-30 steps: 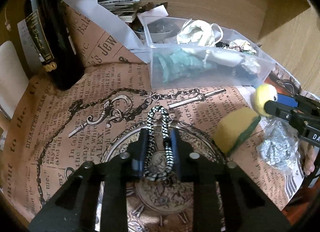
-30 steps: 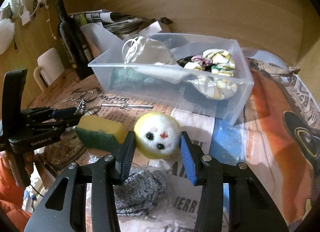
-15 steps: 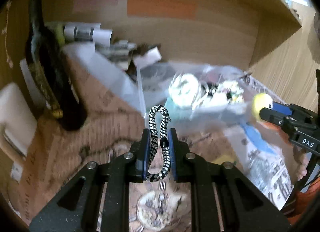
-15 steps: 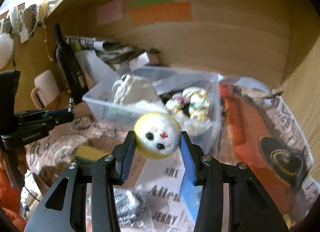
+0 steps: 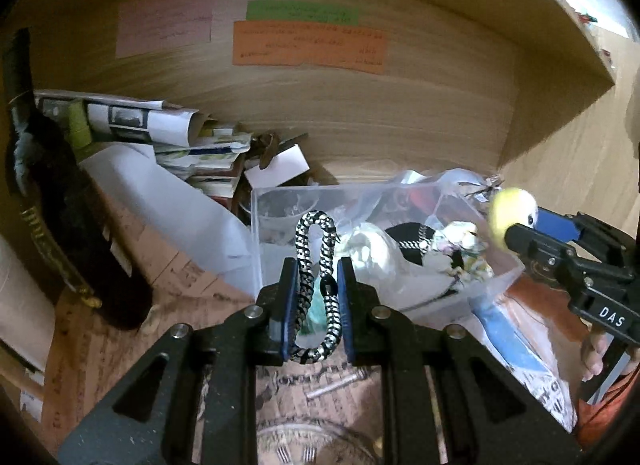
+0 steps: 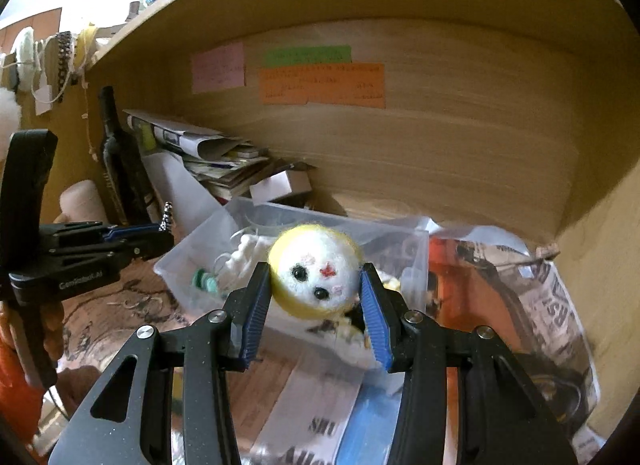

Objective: Organize soft objects
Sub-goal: 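Place the bracelet and yellow chick plush into the clear box and release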

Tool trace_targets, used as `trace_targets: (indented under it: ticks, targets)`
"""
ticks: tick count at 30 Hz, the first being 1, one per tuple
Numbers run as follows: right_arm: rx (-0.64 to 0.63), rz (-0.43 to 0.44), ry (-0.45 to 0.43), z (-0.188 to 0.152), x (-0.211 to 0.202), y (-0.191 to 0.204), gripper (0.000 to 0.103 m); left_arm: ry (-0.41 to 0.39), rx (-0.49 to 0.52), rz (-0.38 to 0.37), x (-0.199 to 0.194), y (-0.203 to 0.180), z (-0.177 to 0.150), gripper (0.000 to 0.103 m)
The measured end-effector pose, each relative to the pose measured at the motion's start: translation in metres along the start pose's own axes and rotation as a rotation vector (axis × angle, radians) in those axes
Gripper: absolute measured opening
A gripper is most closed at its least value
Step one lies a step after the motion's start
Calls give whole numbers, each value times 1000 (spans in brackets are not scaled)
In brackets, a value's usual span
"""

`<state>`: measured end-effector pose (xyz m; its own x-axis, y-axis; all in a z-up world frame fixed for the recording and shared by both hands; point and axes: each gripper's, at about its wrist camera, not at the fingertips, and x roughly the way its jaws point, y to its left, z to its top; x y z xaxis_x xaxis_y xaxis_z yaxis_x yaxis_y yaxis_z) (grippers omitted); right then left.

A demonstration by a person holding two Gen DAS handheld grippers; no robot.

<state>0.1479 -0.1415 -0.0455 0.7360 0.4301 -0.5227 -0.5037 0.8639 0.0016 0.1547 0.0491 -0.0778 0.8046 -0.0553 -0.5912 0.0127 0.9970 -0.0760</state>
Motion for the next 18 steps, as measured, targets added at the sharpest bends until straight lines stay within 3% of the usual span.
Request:
trace_targets:
  ticks: [11,18]
  targets:
    - [14,-10,119,-4,60,-10,41,85,-24,-25,52,1,6,18]
    - [3,-23,149,-10,74,-10,43,87,-12,-13,65,1,2,22]
